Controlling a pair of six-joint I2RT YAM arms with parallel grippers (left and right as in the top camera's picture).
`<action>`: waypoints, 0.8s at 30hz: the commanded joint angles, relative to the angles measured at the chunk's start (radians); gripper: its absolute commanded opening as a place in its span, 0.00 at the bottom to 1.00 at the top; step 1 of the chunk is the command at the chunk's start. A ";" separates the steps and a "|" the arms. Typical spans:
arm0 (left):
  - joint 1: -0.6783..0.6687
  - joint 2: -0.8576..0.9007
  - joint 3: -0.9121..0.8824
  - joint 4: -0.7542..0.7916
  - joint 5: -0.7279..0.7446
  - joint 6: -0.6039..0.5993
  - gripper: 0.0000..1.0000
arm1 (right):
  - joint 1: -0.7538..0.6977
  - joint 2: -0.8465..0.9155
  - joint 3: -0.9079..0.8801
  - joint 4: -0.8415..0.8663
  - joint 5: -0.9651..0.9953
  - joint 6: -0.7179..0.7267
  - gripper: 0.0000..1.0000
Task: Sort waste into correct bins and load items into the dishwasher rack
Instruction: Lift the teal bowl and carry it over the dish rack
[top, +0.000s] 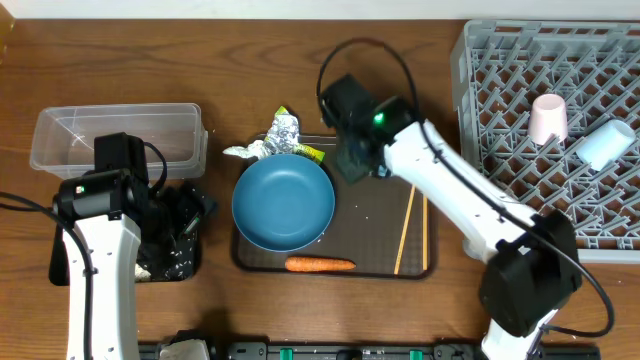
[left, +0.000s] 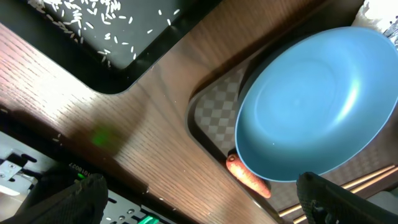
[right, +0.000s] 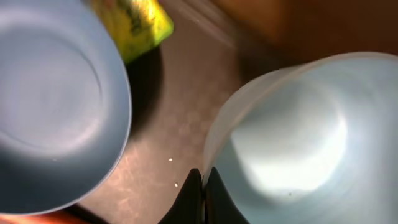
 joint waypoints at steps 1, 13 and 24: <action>0.005 -0.001 0.011 -0.003 -0.010 0.006 1.00 | -0.076 -0.051 0.100 -0.029 0.014 0.048 0.01; 0.005 -0.001 0.011 -0.003 -0.010 0.006 1.00 | -0.710 -0.150 0.154 0.062 -0.777 0.041 0.01; 0.005 -0.001 0.011 -0.003 -0.010 0.006 1.00 | -0.932 -0.007 0.141 0.200 -1.106 0.034 0.01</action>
